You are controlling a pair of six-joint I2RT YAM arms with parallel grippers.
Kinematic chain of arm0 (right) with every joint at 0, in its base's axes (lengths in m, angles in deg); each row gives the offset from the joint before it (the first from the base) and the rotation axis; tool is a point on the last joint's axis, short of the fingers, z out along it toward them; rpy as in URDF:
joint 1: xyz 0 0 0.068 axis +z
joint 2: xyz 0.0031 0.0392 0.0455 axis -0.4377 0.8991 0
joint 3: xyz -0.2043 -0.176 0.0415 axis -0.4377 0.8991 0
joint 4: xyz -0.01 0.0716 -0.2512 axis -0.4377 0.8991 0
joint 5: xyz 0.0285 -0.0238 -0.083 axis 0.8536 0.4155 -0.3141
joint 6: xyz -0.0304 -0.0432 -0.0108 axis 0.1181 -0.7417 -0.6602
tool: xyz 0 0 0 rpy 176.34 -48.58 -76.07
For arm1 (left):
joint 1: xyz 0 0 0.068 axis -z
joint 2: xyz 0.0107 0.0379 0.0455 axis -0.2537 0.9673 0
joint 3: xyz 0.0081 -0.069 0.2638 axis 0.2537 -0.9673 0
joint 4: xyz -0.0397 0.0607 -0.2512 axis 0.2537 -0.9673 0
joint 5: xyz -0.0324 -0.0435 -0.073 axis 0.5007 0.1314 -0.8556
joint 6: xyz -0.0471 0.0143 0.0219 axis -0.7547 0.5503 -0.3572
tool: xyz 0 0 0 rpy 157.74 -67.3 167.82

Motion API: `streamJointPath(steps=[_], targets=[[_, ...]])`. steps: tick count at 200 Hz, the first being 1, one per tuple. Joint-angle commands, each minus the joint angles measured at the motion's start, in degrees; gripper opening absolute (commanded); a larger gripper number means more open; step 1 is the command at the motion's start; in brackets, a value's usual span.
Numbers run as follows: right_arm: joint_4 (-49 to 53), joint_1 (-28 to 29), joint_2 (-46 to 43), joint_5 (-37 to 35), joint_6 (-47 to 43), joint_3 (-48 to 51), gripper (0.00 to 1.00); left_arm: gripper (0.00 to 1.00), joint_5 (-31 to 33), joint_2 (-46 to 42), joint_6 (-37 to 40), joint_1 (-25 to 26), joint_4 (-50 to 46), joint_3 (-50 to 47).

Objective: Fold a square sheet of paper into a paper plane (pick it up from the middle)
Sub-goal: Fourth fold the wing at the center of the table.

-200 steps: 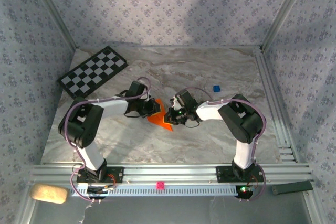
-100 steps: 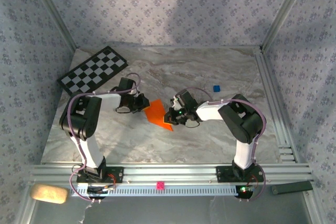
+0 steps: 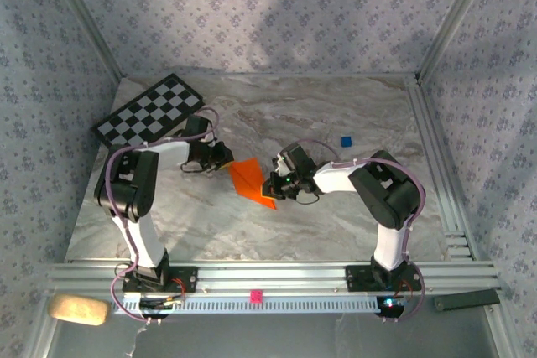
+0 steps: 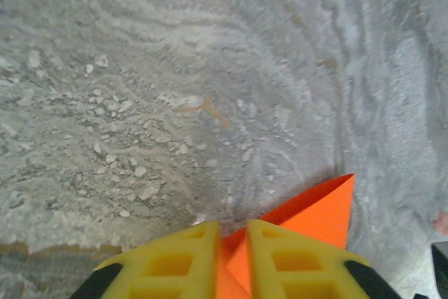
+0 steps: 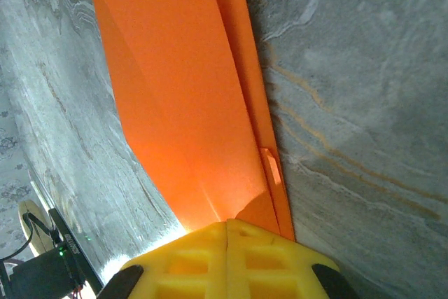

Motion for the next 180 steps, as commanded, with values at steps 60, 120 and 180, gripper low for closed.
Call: streamJointPath(steps=[60,120,180], targets=[[11.9,-0.06,4.06,-3.47,0.07,1.83,0.0,0.19,-3.23,-5.17,0.7,7.69,3.96,-3.82],[10.68,-0.41,1.88,-0.97,0.64,-0.6,0.0,0.13,1.28,2.65,2.82,7.6,1.29,-3.07],[15.97,-0.06,-0.25,0.26,-3.96,-9.38,0.0,0.12,0.56,2.56,3.92,6.95,0.79,-4.59]])
